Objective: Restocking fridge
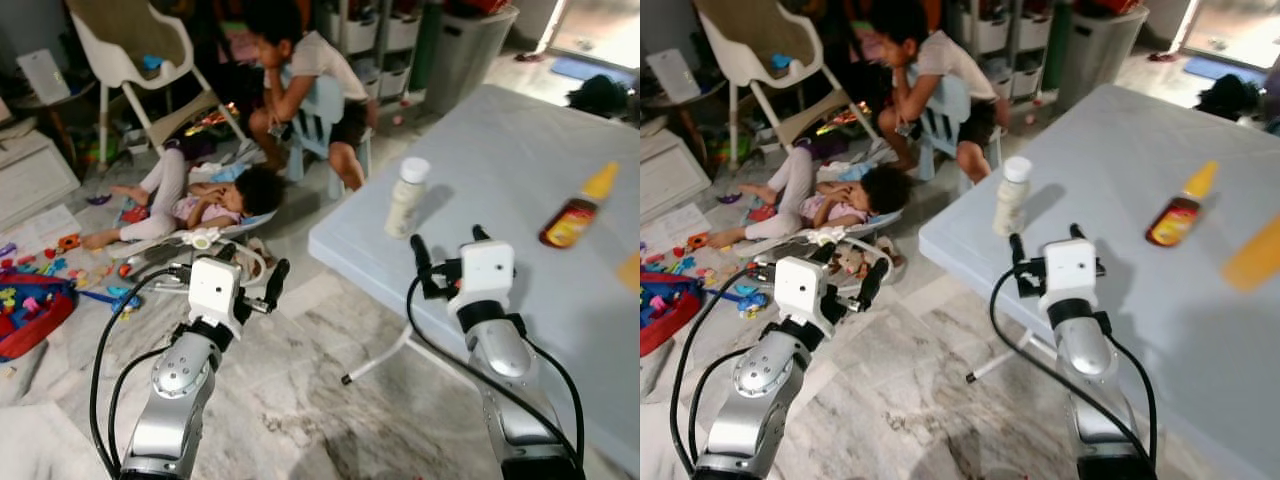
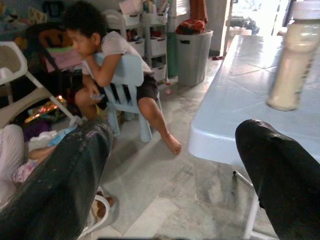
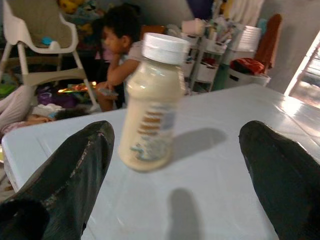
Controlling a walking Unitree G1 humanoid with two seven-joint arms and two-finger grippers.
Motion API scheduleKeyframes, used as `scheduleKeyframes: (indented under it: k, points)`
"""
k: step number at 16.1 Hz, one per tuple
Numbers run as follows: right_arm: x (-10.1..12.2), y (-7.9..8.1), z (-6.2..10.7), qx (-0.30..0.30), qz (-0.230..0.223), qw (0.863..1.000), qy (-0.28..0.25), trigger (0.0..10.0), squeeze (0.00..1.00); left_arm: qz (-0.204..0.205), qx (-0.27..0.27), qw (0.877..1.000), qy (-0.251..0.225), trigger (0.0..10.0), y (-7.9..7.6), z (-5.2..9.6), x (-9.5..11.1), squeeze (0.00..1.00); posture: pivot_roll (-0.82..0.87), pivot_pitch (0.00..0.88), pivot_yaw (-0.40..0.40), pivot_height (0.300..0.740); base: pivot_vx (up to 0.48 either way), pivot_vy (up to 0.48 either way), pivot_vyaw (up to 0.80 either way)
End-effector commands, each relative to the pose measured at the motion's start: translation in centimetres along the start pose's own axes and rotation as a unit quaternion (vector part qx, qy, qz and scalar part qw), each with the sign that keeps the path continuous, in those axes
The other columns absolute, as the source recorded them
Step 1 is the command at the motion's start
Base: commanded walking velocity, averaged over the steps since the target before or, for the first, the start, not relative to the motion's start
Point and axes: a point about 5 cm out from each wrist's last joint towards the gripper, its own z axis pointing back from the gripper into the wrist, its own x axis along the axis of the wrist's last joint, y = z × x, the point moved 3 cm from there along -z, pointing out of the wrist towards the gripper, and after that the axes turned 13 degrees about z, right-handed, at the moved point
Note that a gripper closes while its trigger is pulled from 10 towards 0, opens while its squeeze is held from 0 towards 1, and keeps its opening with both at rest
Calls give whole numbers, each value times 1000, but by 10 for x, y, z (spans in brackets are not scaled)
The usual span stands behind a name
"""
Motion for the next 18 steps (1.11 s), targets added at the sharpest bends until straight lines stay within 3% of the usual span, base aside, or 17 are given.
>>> scheduleKeyframes:
  k: [1,2,6,13,18]
  points:
    - [0,3,-2,3,2,1000,-1,10000,482,1,-8,1000,-4,10000,-2,0,2,0,-18,34,6,740,337,0,0]
    - [0,3,-1,2,3,1000,-1,10000,267,1,-8,1000,-4,10000,-2,0,2,0,-17,35,4,740,341,0,0]
    - [6,1,-2,4,22,1000,-18,10000,122,2,-9,1000,-5,10000,-3,0,2,0,-21,35,3,740,253,0,0]
    - [10,3,2,0,37,999,-29,10000,118,11,-6,1000,-9,10000,-3,0,3,0,-21,40,4,740,0,0,0]
    - [17,-2,-11,-16,37,998,-41,10000,118,9,-7,1000,-10,10000,-3,1,5,0,-14,47,8,740,0,0,0]
